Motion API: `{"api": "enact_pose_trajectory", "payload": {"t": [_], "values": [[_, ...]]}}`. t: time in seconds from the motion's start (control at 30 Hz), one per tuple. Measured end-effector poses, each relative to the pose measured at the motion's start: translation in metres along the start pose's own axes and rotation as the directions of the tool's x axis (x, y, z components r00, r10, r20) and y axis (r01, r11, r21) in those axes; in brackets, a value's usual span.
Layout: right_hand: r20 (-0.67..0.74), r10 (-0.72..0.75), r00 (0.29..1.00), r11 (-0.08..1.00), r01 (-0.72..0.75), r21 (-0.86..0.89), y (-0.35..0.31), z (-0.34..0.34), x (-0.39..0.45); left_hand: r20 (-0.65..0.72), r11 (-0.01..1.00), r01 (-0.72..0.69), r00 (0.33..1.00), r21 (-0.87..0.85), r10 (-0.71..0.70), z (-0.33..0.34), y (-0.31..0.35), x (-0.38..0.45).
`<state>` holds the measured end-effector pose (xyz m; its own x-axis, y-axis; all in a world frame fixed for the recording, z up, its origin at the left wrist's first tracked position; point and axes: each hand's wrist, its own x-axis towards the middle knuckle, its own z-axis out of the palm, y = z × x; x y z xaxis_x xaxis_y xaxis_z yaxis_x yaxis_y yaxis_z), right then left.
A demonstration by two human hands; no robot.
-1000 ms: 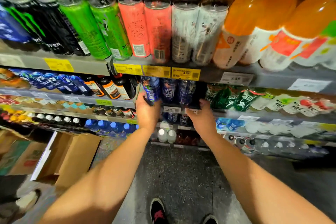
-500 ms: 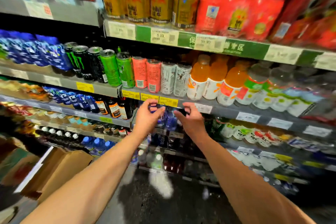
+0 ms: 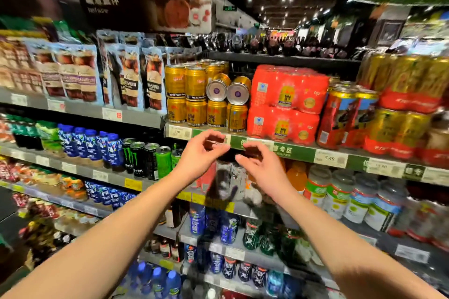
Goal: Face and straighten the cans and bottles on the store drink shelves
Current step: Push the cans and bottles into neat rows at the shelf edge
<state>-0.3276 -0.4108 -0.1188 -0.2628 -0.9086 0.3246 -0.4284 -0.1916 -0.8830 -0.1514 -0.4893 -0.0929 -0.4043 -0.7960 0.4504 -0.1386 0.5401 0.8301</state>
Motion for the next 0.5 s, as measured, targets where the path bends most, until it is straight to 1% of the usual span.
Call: {"api": "enact_pose_trajectory", "payload": {"t": [0.1,0.2,0.33,0.4,0.5], "values": [[-0.002,-0.095,0.996,0.994,0.094,-0.052,-0.027,-0.018,0.015,0.044,0.998,-0.047,0.998,0.049,0.045,-0.018,0.023,0.025],[-0.005,-0.161,0.987,0.982,0.160,-0.103,-0.051,-0.034,0.038,0.098,0.986,-0.126,0.988,0.110,0.115,-0.036,0.044,0.054],[-0.006,-0.300,0.954,0.921,0.288,-0.262,-0.084,-0.049,0.075,0.187,0.950,-0.241,0.961,0.199,0.205,-0.056,0.069,0.101],[0.005,-0.336,0.942,0.900,0.323,-0.292,-0.099,-0.052,0.096,0.237,0.929,-0.288,0.943,0.233,0.233,-0.067,0.077,0.126],[0.046,-0.340,0.939,0.870,0.333,-0.365,-0.117,-0.052,0.127,0.338,0.903,-0.342,0.908,0.259,0.247,-0.083,0.084,0.163]]}}
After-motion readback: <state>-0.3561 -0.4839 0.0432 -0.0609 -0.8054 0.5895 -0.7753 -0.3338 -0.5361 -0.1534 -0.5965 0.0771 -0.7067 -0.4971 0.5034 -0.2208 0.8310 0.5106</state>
